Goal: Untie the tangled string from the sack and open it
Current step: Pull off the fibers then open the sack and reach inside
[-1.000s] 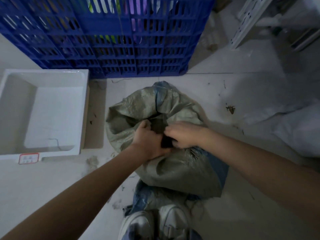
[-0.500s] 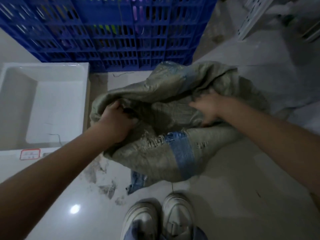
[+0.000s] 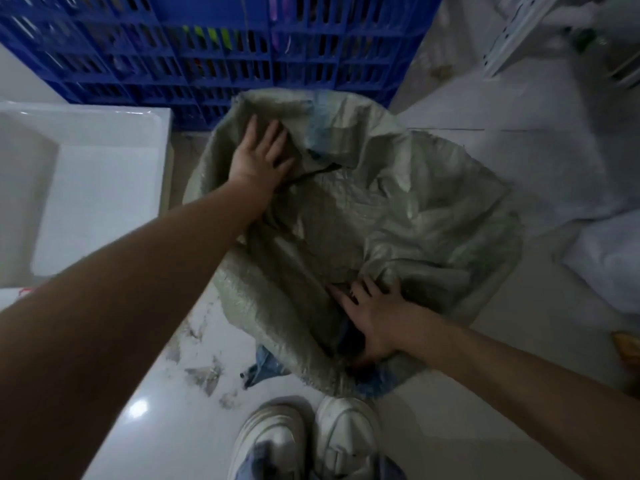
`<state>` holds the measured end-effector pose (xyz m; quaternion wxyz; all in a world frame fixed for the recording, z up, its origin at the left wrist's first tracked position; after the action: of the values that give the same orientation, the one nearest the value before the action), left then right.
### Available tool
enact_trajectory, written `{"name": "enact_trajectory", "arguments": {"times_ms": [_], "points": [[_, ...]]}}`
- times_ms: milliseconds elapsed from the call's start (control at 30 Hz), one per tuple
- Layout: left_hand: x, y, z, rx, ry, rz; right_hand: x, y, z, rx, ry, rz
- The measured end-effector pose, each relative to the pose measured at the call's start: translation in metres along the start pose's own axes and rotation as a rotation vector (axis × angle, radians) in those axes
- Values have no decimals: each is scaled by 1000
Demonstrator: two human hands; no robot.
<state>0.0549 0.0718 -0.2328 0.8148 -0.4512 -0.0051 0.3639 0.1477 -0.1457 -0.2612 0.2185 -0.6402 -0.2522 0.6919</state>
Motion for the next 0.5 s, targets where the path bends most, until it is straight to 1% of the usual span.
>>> {"name": "enact_trajectory", "arguments": {"times_ms": [67, 133, 167, 200, 267, 300, 333, 367, 433, 500], "points": [[-4, 1, 16, 41, 17, 28, -7, 8, -1, 46, 10, -20], [-6, 0, 17, 45, 57, 34, -10, 4, -3, 121, 20, -85], [-8, -5, 10, 6, 66, 8, -10, -3, -4, 169, 18, -162], [-11, -11, -2, -57, 70, -36, -10, -13, -6, 192, 12, -286], [-23, -28, -35, -255, 91, -101, -6, -40, -11, 112, -22, -592], [-31, -33, -54, -367, 98, -82, -2, -53, -15, 44, -44, -681], [-39, -35, -70, -464, 98, -36, 3, -63, -20, -16, -50, -697], [-49, -36, -84, -520, 98, 28, 8, -71, -28, -55, -29, -661], [-61, -25, -98, -514, 111, 113, 19, -81, -50, -91, 48, -565], [-67, -5, -97, -487, 111, 128, 27, -85, -77, -101, 119, -513]]}}
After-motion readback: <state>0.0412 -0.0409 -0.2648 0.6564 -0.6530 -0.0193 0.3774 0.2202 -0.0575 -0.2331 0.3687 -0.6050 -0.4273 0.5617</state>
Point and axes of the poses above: each hand's wrist, its own x-axis towards the middle knuckle, its own y-axis out of the palm, z = x × y, the point moved 2 cm from there along x, towards the middle knuckle, and after that the axes turned 13 degrees about -z, right-handed, at the moved point
